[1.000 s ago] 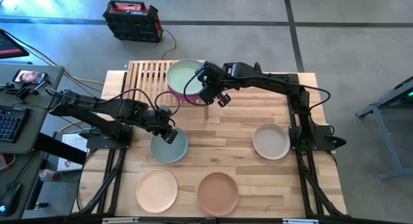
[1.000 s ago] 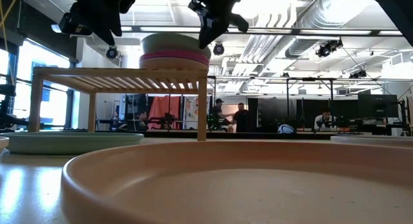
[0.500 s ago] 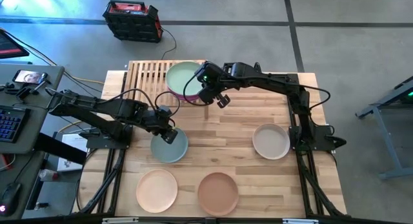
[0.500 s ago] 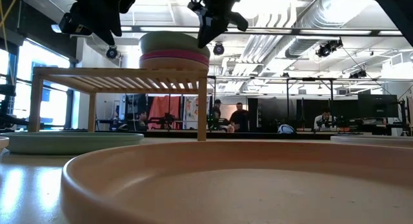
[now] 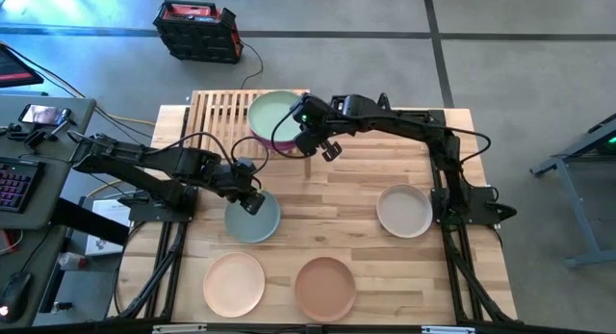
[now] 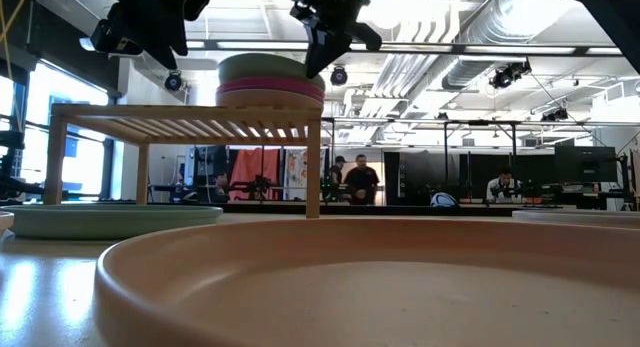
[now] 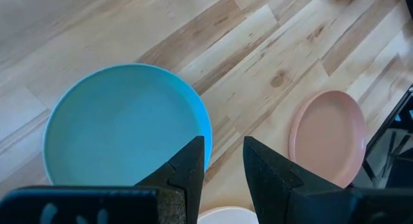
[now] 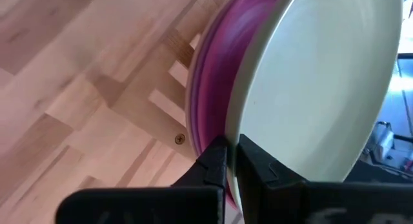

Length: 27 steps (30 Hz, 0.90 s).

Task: Place and stack plates onto a shelf
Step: Stack the green plate on top of the pink plate on the shelf

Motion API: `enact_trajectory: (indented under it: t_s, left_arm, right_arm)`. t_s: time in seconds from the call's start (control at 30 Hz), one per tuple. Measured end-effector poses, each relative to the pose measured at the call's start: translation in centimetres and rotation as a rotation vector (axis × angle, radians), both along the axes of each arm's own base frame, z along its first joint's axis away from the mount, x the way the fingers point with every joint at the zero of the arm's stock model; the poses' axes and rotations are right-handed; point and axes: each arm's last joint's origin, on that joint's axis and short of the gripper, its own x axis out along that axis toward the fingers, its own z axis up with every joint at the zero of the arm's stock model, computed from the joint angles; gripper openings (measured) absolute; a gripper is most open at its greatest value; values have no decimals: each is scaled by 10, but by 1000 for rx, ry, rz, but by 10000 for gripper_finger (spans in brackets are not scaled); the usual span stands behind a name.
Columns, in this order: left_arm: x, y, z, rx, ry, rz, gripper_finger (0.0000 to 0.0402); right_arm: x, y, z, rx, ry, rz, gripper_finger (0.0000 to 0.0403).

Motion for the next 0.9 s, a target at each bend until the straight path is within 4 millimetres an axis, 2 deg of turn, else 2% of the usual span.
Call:
enact_trajectory:
  t_s: [0.9]
  left_arm:
    - [0,0,0,-1,0,0,97]
  right_arm:
    - [0,5,0,-23,10,-55,1]
